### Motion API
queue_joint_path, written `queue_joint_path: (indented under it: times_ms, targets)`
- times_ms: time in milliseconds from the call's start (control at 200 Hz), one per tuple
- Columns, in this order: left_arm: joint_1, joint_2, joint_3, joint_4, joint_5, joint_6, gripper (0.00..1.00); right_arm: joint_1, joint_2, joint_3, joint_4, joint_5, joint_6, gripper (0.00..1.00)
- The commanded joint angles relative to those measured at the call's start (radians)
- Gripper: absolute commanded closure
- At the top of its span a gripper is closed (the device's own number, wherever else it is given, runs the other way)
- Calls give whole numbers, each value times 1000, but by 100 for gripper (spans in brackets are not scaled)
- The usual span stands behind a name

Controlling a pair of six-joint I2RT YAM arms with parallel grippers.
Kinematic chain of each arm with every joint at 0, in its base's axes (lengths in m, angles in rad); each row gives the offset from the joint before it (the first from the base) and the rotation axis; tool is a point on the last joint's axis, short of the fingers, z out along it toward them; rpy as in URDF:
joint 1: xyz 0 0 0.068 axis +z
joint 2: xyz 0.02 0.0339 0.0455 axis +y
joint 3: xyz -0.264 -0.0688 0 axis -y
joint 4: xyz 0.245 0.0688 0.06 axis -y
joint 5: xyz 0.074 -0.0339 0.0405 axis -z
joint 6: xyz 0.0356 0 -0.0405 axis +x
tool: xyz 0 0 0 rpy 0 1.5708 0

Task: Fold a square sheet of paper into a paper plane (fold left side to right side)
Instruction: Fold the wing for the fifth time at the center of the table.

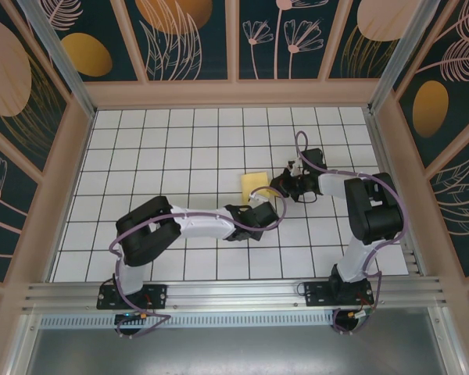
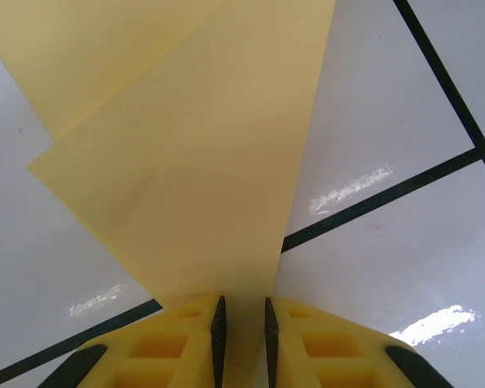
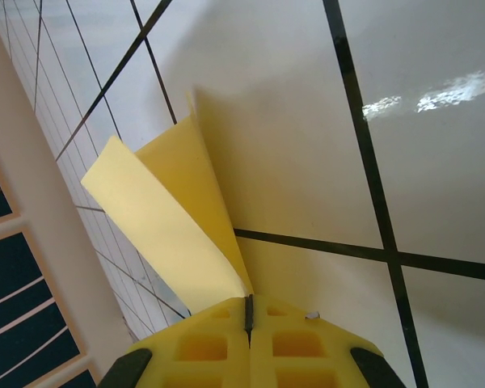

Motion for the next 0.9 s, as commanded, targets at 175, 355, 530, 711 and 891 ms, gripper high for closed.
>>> queue_joint_path:
  times_ms: [175, 355, 530, 711, 891]
  targets:
    - [-9, -64, -87, -1, 74, -36, 80, -2, 23, 33, -22, 4, -22, 100]
    - [-9, -136, -129, 47, 94, -39, 76, -2, 23, 33, -20, -2, -19, 100]
    - [-6, -218, -105, 36, 51, -7, 61, -2, 10, 35, -26, -3, -19, 100]
    - [9, -201, -44, 20, 19, 37, 48, 0, 0, 30, -27, -2, -16, 100]
    - [15, -109, 26, 10, -6, 75, 44, -1, -12, 23, -31, -1, -16, 100]
